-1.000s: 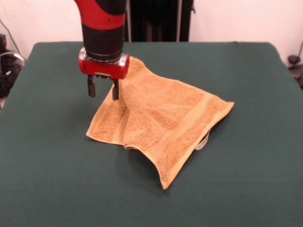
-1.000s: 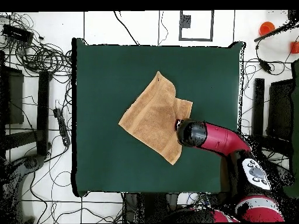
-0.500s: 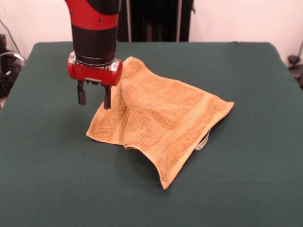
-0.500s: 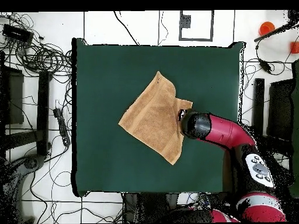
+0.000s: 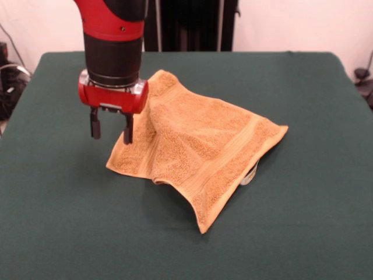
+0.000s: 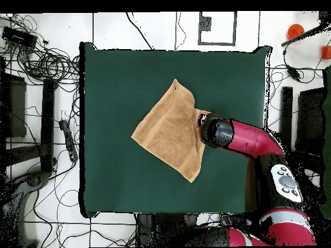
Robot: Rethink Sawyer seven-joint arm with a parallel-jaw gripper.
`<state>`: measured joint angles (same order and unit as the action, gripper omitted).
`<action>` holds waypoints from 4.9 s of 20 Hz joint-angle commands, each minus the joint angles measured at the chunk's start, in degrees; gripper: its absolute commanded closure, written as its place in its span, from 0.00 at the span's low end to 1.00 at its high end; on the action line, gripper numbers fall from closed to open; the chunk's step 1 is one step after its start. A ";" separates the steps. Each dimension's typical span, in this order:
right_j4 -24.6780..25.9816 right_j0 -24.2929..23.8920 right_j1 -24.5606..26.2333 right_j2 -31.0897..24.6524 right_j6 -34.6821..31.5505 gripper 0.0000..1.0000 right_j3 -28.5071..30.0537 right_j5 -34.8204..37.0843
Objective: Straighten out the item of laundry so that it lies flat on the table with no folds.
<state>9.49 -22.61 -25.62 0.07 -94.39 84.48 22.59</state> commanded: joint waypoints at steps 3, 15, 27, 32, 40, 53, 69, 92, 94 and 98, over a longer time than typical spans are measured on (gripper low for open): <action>-0.17 3.42 8.18 -3.60 -6.99 0.00 -2.08 -0.52; -1.62 2.02 9.61 -4.48 -7.97 0.00 -2.06 -1.64; -3.42 2.65 8.21 -3.19 -9.16 0.00 -3.00 2.20; -2.91 1.58 10.99 -4.35 -9.02 0.00 -3.22 -2.26; -3.17 1.45 15.43 -5.34 -9.87 0.00 -4.38 -6.14; -3.54 1.76 15.79 -5.02 -8.77 1.00 -5.47 -3.66; -3.16 2.85 14.91 -3.05 -9.66 1.00 -5.09 -4.55; 2.29 -5.49 8.93 -4.23 3.45 1.00 -9.14 4.93; 2.67 -5.82 8.66 -4.45 3.49 1.00 -8.99 5.00; 3.28 -5.58 8.83 -4.55 3.23 1.00 -9.67 5.48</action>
<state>7.35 -25.85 -19.35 -3.58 -94.39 79.04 27.62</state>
